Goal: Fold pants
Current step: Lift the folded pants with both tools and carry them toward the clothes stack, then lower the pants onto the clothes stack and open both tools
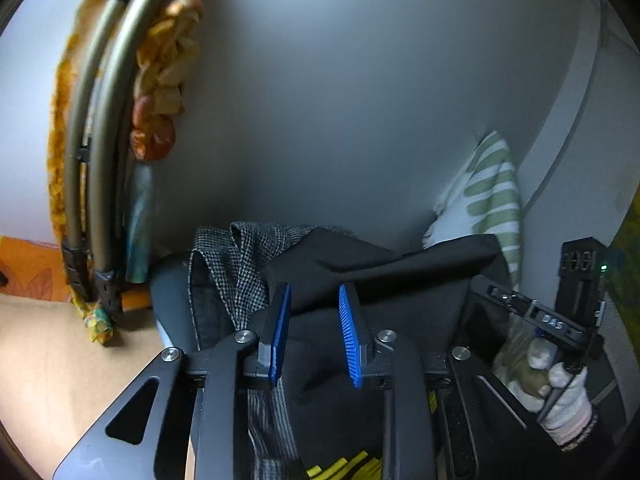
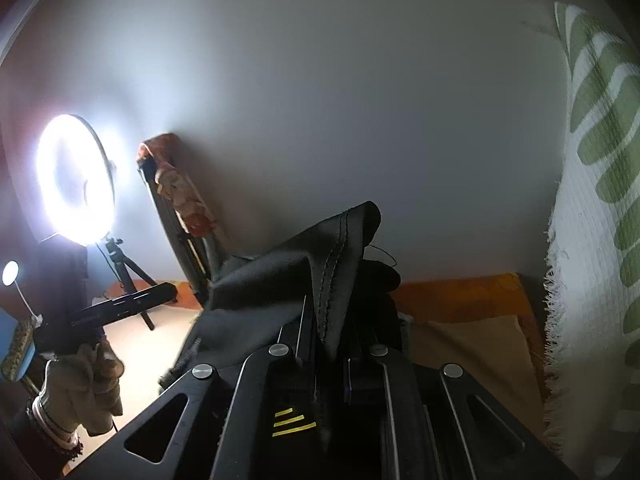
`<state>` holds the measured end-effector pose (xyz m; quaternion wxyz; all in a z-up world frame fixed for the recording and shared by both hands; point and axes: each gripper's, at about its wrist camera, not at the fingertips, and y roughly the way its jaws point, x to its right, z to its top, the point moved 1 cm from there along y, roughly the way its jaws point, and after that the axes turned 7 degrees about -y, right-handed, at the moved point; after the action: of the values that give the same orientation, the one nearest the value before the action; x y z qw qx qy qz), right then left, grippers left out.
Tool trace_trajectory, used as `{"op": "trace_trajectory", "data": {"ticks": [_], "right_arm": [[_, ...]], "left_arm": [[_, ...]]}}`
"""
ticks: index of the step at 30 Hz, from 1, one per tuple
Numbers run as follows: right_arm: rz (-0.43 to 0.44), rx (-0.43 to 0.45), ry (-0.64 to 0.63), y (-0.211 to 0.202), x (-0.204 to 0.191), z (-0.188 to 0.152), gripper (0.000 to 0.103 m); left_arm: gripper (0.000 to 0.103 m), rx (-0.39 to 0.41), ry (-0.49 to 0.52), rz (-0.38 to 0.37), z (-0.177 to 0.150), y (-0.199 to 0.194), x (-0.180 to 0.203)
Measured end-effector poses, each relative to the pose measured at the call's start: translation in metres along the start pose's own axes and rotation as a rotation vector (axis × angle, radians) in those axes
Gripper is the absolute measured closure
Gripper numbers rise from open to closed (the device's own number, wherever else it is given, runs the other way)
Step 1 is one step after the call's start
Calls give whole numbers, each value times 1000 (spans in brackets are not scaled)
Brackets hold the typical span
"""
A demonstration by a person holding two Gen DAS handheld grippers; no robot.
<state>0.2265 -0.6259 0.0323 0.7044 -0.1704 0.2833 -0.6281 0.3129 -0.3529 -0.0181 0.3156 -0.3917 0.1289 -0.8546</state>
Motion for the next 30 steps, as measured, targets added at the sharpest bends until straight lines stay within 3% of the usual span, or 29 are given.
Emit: {"op": "trace_trajectory", "data": {"ticks": [2, 5, 10, 11, 12, 16, 23, 30], "right_arm": [[-1, -7, -3, 2, 2, -3, 96], [1, -16, 3, 8, 10, -10, 96], [-6, -36, 3, 19, 15, -15, 96], [-6, -38, 6, 21, 16, -16, 96], [-5, -38, 9, 24, 19, -19, 96], [-5, -37, 15, 24, 19, -23, 96], [20, 22, -7, -20, 0, -24, 96], [108, 91, -57, -67, -33, 2, 96]], "left_arm": [[79, -12, 12, -4, -1, 10, 3], [66, -23, 64, 46, 1, 28, 10], [67, -43, 53, 56, 2, 55, 9], [74, -42, 58, 63, 0, 58, 10], [88, -39, 60, 68, 0, 61, 11], [95, -26, 102, 63, -5, 58, 20], [96, 102, 91, -16, -9, -1, 37], [96, 233, 123, -50, 7, -78, 54]]}}
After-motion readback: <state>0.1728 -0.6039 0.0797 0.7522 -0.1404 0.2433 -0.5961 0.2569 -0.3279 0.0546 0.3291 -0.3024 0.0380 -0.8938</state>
